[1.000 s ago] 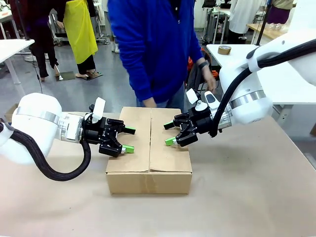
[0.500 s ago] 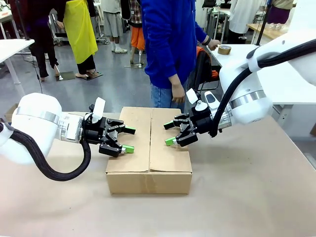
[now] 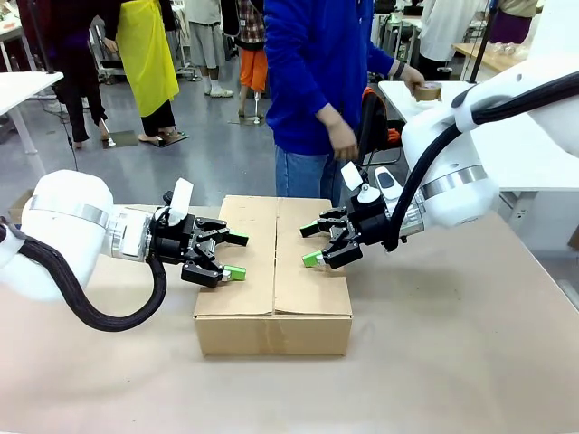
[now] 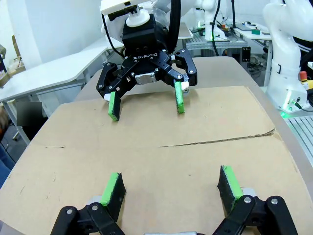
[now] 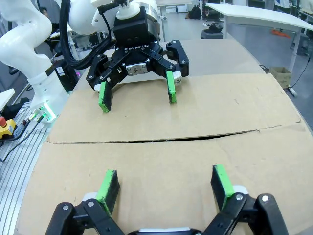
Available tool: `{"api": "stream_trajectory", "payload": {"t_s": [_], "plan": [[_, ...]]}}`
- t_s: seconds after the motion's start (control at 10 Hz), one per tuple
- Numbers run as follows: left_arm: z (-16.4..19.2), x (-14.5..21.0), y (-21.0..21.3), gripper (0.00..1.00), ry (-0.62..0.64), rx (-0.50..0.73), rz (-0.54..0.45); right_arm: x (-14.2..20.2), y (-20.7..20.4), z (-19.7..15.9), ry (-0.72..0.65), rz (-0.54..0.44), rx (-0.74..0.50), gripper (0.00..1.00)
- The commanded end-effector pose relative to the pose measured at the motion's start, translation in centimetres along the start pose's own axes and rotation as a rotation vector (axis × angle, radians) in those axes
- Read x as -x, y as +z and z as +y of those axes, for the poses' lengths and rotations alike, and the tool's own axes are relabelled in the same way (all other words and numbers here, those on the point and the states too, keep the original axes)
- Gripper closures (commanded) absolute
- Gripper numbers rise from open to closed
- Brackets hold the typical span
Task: Pack the gift set into the box.
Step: Press and hold the closed box until the human finishes sealing it.
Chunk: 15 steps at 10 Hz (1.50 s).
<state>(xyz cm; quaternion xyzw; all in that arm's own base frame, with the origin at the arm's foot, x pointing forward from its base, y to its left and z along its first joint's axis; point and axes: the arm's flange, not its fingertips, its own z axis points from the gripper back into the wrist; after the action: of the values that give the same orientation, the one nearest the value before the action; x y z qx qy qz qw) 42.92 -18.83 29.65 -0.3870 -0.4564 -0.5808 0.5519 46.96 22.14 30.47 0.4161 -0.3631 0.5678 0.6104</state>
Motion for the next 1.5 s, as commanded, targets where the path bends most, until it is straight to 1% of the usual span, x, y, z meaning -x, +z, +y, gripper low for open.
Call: {"api": "stream_trajectory", "payload": {"t_s": [0.0, 1.4], "plan": [[-0.07, 0.06, -0.09, 0.0, -0.011, 0.004, 0.001, 0.25, -0.25, 0.23, -0.003, 0.007, 0.0, 0.0], [-0.07, 0.06, -0.09, 0.0, -0.011, 0.004, 0.001, 0.25, -0.25, 0.23, -0.003, 0.007, 0.0, 0.0]]}}
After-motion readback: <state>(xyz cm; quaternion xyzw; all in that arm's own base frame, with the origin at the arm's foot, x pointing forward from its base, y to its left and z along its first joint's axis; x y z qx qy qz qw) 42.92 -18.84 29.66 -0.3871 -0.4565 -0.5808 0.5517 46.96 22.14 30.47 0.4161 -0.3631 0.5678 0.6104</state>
